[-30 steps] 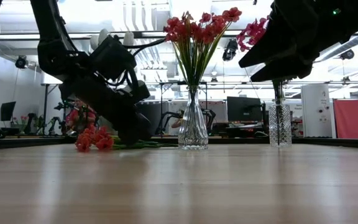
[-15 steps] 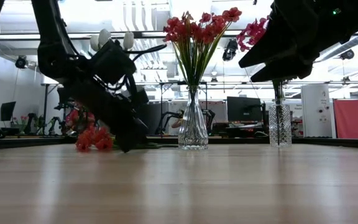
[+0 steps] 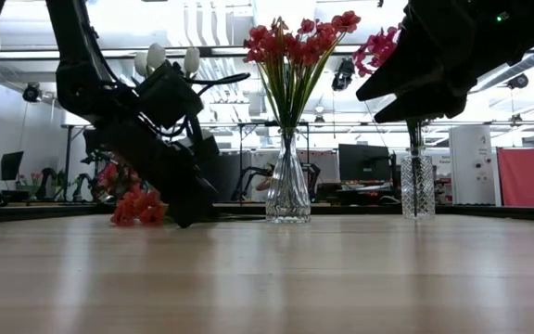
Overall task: Sort flowers into vase by color
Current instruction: Put the orange flowers into the bottom transparent vase
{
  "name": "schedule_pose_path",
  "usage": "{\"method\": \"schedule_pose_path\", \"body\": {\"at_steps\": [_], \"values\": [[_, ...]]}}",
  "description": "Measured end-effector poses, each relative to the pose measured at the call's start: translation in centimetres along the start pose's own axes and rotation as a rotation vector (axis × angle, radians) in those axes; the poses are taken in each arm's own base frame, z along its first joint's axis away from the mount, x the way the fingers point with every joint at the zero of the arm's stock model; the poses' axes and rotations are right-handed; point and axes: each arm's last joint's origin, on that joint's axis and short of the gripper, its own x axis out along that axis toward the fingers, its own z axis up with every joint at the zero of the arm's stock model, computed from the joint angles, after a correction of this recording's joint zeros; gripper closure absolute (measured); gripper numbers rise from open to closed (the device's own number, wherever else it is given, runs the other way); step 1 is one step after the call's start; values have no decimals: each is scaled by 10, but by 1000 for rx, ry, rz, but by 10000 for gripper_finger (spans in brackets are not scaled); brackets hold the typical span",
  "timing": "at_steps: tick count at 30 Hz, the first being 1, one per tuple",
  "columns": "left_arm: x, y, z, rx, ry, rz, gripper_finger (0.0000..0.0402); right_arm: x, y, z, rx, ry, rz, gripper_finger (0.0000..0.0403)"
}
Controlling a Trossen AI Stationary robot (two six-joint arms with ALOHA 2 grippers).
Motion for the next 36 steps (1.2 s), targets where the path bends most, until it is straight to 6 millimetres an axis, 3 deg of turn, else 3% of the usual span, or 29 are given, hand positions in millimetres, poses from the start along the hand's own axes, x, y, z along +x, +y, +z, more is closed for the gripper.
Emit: {"method": "schedule_pose_path", "body": {"at_steps": [21,36], "values": [[-26,1,-4,87,113,-17,401,-1,1,-1,6,5,3,17],[-51,-16,-13,118,161,-63,401,-4,3,-4,-5,11,20,17]]}}
